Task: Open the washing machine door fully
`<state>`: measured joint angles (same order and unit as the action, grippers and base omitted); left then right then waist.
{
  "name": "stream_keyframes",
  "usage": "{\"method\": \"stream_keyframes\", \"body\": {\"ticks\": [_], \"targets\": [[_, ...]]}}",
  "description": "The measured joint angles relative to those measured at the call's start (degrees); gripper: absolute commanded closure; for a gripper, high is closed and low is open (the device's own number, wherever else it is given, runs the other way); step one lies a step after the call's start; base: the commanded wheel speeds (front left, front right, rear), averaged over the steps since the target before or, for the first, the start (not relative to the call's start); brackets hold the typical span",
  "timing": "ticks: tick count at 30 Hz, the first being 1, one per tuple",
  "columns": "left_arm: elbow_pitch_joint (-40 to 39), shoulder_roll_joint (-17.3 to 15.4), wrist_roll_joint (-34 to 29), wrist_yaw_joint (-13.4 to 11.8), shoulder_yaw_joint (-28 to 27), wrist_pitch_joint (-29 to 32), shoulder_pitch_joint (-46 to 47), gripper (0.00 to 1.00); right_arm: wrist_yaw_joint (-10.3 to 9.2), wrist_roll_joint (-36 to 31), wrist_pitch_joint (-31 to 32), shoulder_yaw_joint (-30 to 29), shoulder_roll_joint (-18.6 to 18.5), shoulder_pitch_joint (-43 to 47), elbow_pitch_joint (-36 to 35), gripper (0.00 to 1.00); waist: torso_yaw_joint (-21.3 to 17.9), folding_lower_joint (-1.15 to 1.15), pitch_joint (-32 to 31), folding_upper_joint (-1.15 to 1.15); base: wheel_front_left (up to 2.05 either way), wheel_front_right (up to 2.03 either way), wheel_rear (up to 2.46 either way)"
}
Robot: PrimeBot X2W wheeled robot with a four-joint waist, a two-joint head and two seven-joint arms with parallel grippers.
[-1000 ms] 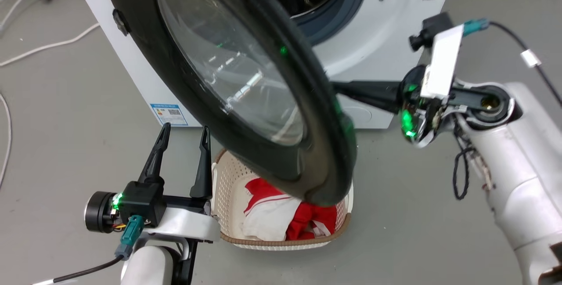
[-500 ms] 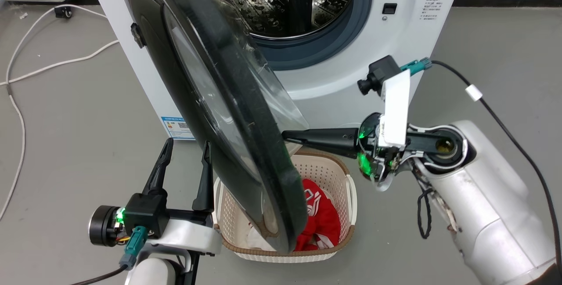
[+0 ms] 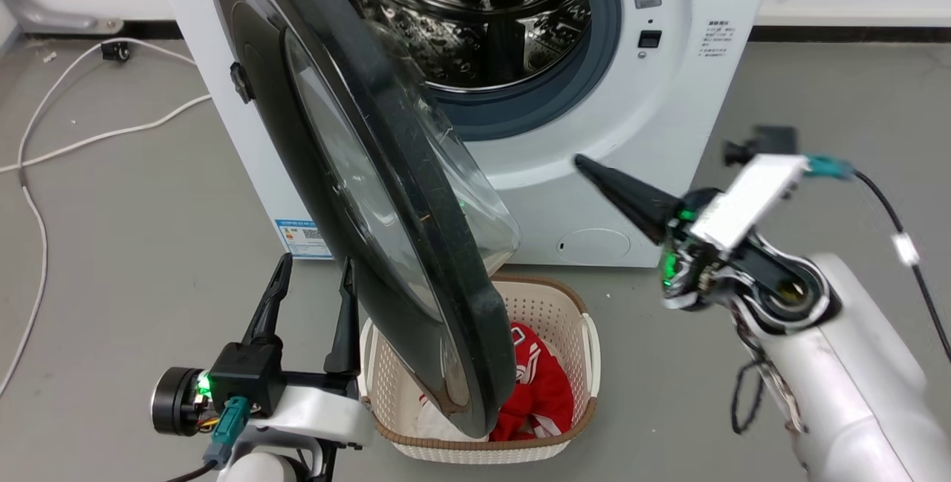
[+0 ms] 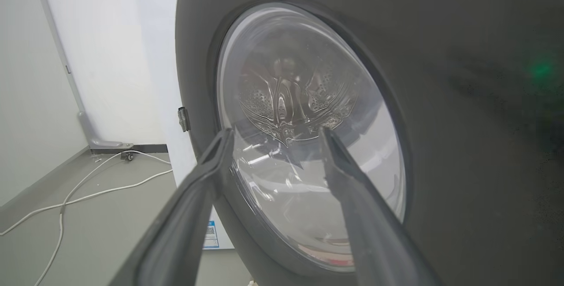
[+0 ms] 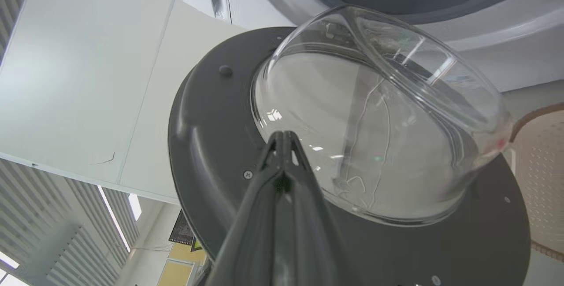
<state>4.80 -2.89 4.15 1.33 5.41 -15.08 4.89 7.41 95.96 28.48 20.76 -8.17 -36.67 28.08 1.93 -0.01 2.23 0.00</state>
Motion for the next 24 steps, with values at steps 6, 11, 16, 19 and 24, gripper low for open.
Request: {"method": "stream_keyframes", "body": {"ticks": [6,11,16,19,24], "targets": [[-0.1,0.0,0.0,-0.1,-0.9,0.0,-1.2,0.0,0.0,0.0,-9.1,-5.6,-2.2,7.6,-2.0,0.6,-1.0,0.0,-0.8,0.0,0.0,0.0,0.0],[-0.2,0.0,0.0,-0.3,-1.6,0.0,-1.5,0.0,0.0,-1.9,-17.0,-9.1,-3.7,15.3,-4.9,0.0,-1.7,0.0,-1.2,0.0,0.0,0.0,0.0],[-0.1,0.0,-0.2,-0.3,-2.4,0.0,-2.2,0.0,0.0,-10.3,-28.0,-9.2,-4.3,20.6,-6.8,0.0,-2.4,0.0,-1.5,0.0,0.0,0.0,0.0],[-0.1,0.0,-0.3,-0.3,-2.8,0.0,-2.2,0.0,0.0,-20.6,-36.6,-7.9,-5.5,22.1,-6.7,0.0,-2.5,0.0,-1.7,0.0,0.0,0.0,0.0],[-0.1,0.0,-0.4,-0.3,-3.6,0.0,-2.4,0.0,0.03,-42.9,-43.2,-9.9,-6.3,22.6,-5.0,0.0,-2.9,0.0,-1.7,0.0,0.0,0.0,0.0]]}}
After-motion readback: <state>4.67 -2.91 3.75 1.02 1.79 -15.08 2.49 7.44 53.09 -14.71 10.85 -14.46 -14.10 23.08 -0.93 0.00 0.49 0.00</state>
